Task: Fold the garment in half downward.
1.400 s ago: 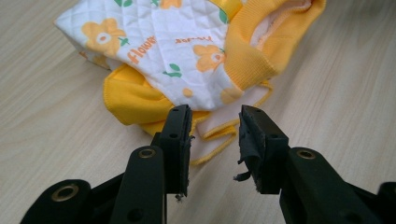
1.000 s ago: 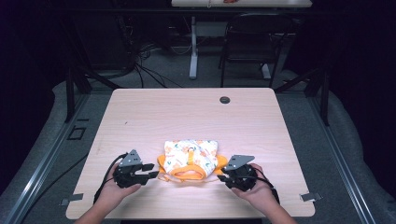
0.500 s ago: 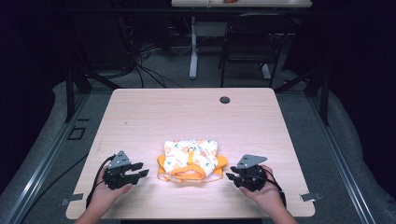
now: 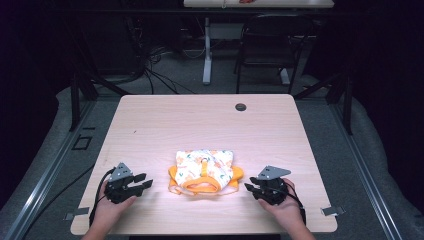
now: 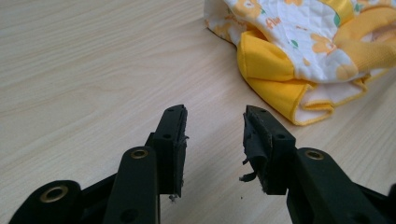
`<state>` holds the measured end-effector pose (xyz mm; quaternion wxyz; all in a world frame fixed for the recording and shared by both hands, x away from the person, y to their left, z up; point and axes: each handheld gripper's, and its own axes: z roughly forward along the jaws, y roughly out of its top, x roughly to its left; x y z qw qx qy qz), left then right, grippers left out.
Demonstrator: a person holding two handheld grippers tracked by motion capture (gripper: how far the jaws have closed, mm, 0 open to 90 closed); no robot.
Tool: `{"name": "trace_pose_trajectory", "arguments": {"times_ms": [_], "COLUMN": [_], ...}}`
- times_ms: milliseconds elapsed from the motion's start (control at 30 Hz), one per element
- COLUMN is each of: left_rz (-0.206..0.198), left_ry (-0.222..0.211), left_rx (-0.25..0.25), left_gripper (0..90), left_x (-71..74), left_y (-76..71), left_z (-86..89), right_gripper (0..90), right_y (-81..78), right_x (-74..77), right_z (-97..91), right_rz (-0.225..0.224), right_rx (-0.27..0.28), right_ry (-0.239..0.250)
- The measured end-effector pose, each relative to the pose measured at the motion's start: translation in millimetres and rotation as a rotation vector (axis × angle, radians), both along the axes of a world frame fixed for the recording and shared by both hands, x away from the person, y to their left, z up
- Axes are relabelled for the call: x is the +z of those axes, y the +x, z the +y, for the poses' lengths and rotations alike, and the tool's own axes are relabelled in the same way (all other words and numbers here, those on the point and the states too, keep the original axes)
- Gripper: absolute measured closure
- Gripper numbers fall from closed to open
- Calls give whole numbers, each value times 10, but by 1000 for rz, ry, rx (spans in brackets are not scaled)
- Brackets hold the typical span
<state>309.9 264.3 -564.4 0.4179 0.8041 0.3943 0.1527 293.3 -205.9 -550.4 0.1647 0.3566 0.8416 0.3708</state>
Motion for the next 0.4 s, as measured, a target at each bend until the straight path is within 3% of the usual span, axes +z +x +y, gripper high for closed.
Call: {"name": "trace_pose_trajectory", "arguments": {"times_ms": [267, 400], "left_rz": [0, 0], "left_ry": [37, 27], "left_rx": [34, 35], "left_gripper": [582, 570], "left_x": [-26, -23], "left_y": [1, 2], "left_z": [80, 86], "right_gripper": [665, 638], "right_y": [-13, -9], "right_x": [-49, -61], "right_z": [21, 15], "right_rz": [-8, -16], "right_rx": [-1, -5], "right_ry": [-16, -34]}}
